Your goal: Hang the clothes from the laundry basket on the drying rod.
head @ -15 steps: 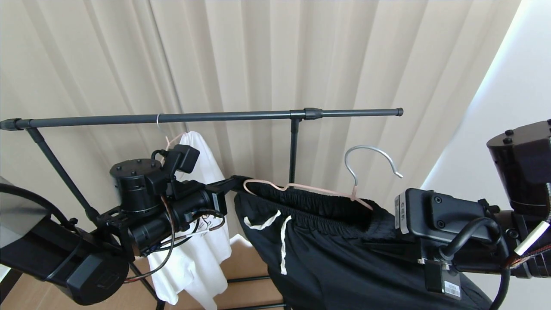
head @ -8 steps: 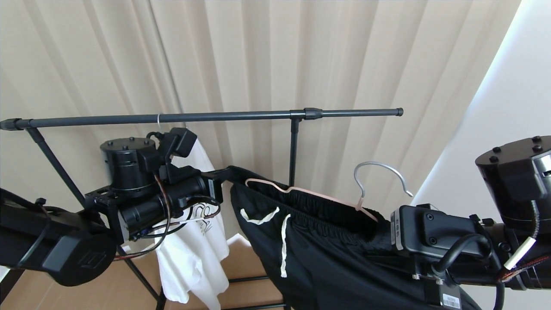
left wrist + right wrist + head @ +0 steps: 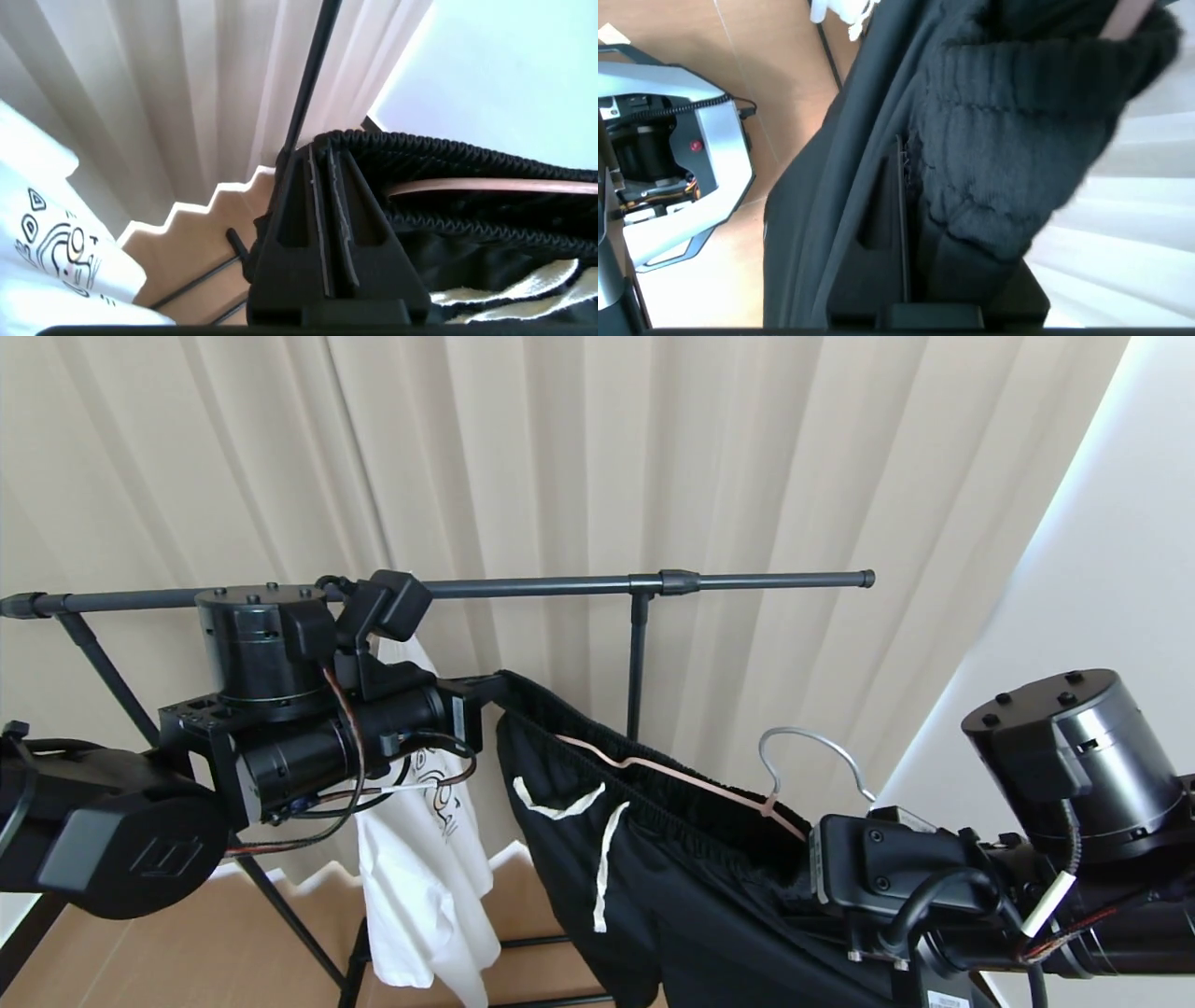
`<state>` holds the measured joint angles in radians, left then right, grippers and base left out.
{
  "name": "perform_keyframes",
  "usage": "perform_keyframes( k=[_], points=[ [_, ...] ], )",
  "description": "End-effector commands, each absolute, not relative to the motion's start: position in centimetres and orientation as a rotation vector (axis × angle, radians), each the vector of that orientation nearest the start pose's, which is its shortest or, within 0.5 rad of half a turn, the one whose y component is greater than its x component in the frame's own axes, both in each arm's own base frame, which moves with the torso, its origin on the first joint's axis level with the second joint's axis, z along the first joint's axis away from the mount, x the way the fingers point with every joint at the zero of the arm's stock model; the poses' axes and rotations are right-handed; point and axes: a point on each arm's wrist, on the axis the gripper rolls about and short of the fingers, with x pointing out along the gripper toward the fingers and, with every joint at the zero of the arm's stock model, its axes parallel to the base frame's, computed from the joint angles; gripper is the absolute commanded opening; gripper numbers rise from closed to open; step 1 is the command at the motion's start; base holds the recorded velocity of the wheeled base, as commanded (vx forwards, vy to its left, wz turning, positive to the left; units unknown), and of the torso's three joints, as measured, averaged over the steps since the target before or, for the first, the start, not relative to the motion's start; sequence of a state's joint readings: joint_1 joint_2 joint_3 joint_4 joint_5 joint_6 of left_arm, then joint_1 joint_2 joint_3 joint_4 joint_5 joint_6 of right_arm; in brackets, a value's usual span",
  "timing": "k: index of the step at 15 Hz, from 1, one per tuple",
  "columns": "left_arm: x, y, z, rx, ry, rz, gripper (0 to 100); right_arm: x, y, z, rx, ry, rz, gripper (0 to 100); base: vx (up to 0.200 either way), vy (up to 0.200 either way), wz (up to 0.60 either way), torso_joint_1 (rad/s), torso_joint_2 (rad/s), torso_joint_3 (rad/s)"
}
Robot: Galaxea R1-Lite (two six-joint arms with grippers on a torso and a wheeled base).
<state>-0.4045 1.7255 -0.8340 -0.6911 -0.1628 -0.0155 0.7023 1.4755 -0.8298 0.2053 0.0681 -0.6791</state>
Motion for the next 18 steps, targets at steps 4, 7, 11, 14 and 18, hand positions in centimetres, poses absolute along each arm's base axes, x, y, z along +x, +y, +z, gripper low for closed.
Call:
perform_keyframes(
  k=[4, 7, 11, 14, 18],
  points=[
    [29.2, -13.0, 21.1, 0.03, 0.205, -0.568, 0, 17.4, 14.9, 15.9, -0.895, 0.636, 1.007, 0, 0.0, 0.0, 0.0, 0.0, 0.0, 0.0],
    [27.8, -13.3, 23.6, 0.069, 0.199, -0.597, 0, 18.2, 15.2, 15.1, -0.897, 0.671, 1.003, 0, 0.0, 0.0, 0.0, 0.0, 0.0, 0.0],
    [24.9, -14.1, 26.0, 0.11, 0.242, -0.652, 0, 20.4, 15.6, 14.0, -0.873, 0.654, 0.957, 0, 0.0, 0.0, 0.0, 0.0, 0.0, 0.0],
    [22.5, -14.3, 25.8, 0.138, 0.29, -0.702, 0, 21.8, 15.2, 14.3, -0.836, 0.614, 0.908, 0, 0.0, 0.0, 0.0, 0.0, 0.0, 0.0],
    [19.6, -15.1, 23.5, 0.194, 0.365, -0.791, 0, 22.4, 15.2, 15.5, -0.638, 0.525, 0.875, 0, 0.0, 0.0, 0.0, 0.0, 0.0, 0.0]
  ],
)
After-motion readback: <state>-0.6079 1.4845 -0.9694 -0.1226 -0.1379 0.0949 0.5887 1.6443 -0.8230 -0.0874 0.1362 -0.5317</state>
